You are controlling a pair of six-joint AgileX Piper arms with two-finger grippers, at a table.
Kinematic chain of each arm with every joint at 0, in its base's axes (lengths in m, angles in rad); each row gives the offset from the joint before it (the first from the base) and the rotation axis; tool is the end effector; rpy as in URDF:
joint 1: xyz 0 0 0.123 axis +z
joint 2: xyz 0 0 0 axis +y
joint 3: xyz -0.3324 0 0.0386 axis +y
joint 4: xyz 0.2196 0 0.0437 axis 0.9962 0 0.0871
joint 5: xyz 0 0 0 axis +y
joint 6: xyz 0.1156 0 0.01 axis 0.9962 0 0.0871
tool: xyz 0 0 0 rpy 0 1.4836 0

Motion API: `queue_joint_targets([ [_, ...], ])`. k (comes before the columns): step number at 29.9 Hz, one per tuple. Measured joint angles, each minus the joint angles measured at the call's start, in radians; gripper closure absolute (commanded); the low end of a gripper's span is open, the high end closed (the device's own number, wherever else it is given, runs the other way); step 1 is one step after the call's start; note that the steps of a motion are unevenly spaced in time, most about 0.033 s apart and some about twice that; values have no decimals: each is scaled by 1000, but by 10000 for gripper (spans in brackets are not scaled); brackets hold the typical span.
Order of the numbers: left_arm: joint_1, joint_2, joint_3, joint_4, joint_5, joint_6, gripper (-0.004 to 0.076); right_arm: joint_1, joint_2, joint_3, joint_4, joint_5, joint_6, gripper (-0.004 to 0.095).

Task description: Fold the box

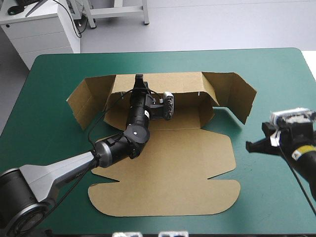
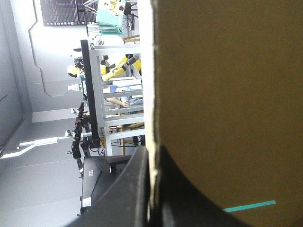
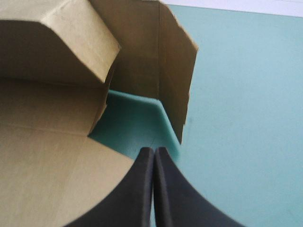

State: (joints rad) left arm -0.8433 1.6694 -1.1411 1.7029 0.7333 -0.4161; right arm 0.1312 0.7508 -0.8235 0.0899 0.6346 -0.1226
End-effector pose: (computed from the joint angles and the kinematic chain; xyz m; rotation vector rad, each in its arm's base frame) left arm 0.3003 -0.2214 0.3495 1.4165 1.3196 1.0127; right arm 0.1006 0.0195 0.3847 -0.2183 2.0328 0.1051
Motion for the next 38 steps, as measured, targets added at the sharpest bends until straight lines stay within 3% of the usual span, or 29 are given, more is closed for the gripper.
queue_joint_targets([
  [13, 0, 0, 0, 0, 0, -3, 731, 0, 583, -581, 20, -12, -47, 927],
  [21, 0, 0, 0, 0, 0, -3, 731, 0, 870, -848, 20, 48, -52, 927],
  [31, 0, 0, 0, 0, -2, -3, 731, 0, 1072, -930, 30, 30, -52, 927],
  [38, 0, 0, 0, 0, -4, -3, 731, 1, 1082, -936, 79, 163, -52, 927],
])
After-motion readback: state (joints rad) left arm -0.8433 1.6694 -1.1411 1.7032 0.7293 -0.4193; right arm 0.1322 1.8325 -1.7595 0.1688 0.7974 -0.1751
